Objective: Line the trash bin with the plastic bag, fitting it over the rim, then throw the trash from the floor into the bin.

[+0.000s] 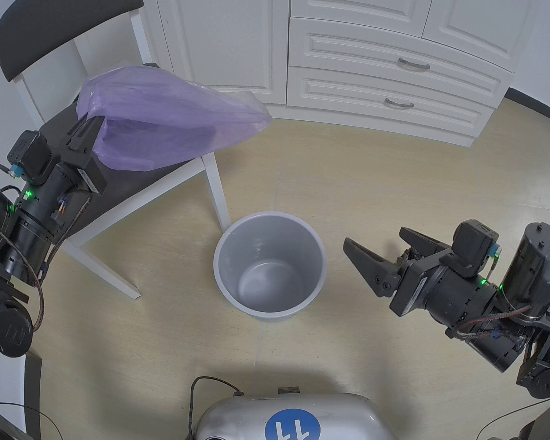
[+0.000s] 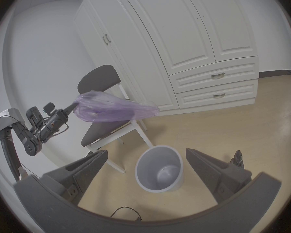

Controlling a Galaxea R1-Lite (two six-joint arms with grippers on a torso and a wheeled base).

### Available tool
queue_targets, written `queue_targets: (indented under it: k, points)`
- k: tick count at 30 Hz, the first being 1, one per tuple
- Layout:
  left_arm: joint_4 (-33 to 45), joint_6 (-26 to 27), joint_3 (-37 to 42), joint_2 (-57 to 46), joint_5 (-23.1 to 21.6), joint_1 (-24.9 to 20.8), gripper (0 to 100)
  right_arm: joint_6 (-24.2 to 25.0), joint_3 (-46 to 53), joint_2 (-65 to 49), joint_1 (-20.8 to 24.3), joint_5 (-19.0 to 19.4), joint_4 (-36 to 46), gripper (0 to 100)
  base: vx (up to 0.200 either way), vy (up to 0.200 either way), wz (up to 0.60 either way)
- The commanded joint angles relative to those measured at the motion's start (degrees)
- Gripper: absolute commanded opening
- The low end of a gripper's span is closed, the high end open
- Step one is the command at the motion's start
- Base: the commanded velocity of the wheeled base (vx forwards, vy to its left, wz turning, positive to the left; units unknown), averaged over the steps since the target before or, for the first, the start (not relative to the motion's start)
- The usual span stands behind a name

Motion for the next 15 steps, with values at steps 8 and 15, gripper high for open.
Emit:
queue_targets:
  k: [8, 15]
  points:
    - [0.01, 0.36, 2.16, -4.81, 0.77, -6.71, 0, 1.03, -0.38, 6.66, 1.01, -1.61, -5.1, 100, 0.0, 0.0, 0.0]
    - [0.01, 2.03, 3.21, -5.16, 2.53, -10.85, 0, 1.03, 0.68, 15.01, 1.01, -1.7, -11.43, 100, 0.0, 0.0, 0.0]
